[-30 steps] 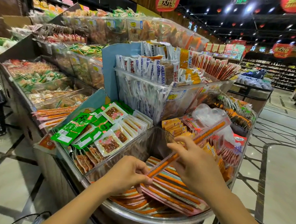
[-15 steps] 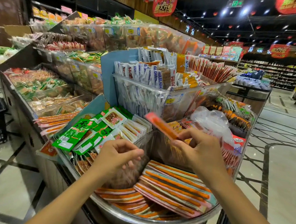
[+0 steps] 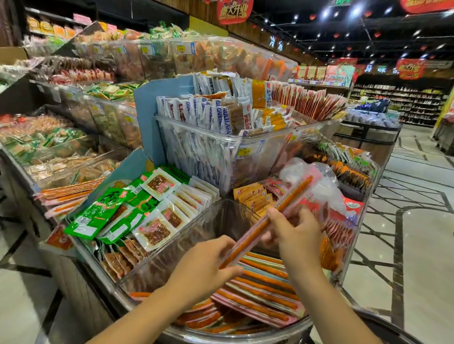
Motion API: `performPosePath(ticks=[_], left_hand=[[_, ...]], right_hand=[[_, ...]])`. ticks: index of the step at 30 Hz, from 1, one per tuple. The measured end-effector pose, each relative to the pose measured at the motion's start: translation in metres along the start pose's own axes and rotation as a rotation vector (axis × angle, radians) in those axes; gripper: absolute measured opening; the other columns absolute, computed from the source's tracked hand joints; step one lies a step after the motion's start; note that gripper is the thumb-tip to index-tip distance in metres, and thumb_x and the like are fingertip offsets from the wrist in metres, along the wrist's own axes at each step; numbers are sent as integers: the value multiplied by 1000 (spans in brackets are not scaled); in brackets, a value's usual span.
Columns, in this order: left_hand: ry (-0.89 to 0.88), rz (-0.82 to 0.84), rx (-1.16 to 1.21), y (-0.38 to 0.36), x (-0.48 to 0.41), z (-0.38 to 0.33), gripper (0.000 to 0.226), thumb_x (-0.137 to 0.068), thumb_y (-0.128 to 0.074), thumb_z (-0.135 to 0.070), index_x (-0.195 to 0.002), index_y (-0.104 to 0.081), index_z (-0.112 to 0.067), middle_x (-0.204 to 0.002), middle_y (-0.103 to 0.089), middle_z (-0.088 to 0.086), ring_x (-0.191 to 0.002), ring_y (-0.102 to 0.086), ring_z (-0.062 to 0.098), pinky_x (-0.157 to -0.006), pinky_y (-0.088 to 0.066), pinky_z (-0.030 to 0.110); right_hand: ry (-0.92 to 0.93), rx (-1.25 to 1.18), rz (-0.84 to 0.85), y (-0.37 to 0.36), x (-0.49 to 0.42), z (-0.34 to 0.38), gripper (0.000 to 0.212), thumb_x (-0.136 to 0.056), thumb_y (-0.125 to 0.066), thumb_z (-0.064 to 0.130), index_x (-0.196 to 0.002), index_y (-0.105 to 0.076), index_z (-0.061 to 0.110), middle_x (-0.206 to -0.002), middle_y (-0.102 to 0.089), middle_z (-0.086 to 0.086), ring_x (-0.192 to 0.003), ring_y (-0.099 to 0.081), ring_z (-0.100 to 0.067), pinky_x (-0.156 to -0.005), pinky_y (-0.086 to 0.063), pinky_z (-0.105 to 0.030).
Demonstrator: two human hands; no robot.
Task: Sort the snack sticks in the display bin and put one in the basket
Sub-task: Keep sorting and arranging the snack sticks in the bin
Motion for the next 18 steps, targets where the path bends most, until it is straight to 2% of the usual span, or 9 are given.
performPosePath(ticks=[3,6,7,8,10,12,14,16,18], left_hand=[[-38,17,-253,-1,-12,5,26,-95,-59,-44,-119,-56,-34,-101,-61,-13,-90,-60,10,-74,-50,31],[-44,62,-432,-6,-24,14,24,-98,-51,-38,-121,-54,-33,-108,-61,-8,-100,-61,16,-73,-46,30],[-43,75,-481,-9,-29,17,22,-99,-49,-37,-119,-55,-32,-107,-62,-8,-101,-61,16,-71,-45,29],[-43,89,-526,-13,-34,19,21,-99,-47,-36,-118,-55,-31,-106,-62,-7,-102,-61,18,-71,-47,31],[-33,121,-608,-23,-45,25,21,-98,-46,-31,-116,-57,-29,-107,-64,-6,-103,-59,22,-74,-51,37],[-25,132,-671,-33,-56,27,22,-97,-46,-27,-114,-59,-28,-107,-66,-4,-103,-58,24,-78,-53,40],[-11,129,-701,-43,-64,30,25,-97,-46,-24,-116,-61,-27,-110,-65,-3,-106,-58,24,-81,-54,41],[24,142,-693,-53,-70,36,27,-98,-45,-23,-118,-62,-25,-112,-65,-2,-109,-59,23,-82,-52,40],[46,149,-668,-61,-73,43,25,-97,-48,-21,-116,-63,-24,-107,-65,-2,-105,-61,22,-81,-53,39]], right_hand=[[2,89,-87,17,-5,-10,27,-97,-66,29,-94,-57,4,-53,-61,-3,-49,-62,-23,-58,-56,-43],[23,111,-127,33,-7,-16,12,-99,-62,30,-101,-60,18,-65,-66,-4,-53,-64,-21,-64,-58,-48],[30,111,-113,35,-7,-18,5,-100,-61,27,-103,-58,25,-75,-67,-6,-54,-64,-17,-64,-58,-45],[50,151,-106,38,-5,-20,8,-100,-60,25,-103,-56,31,-84,-66,-4,-58,-64,-12,-64,-56,-39],[121,337,-92,41,0,-22,14,-100,-59,23,-104,-53,34,-93,-60,11,-74,-60,1,-67,-46,-18],[219,520,-85,44,5,-24,16,-100,-60,21,-109,-53,32,-99,-54,19,-88,-54,5,-70,-39,-11],[321,684,-52,42,7,-30,13,-99,-60,17,-110,-58,23,-106,-54,9,-97,-55,-6,-78,-43,-20],[371,829,-6,39,9,-37,14,-97,-60,18,-111,-61,18,-110,-53,4,-97,-56,-15,-78,-50,-26],[414,947,-4,35,11,-39,14,-94,-66,19,-108,-64,17,-105,-54,3,-93,-55,-15,-76,-52,-26]])
Point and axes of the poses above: each hand's wrist, its own x-axis away from the middle knuckle, its own y-axis out of the back of the hand, z = x × y, the point moved 7 cm from there along -x, towards the middle knuckle
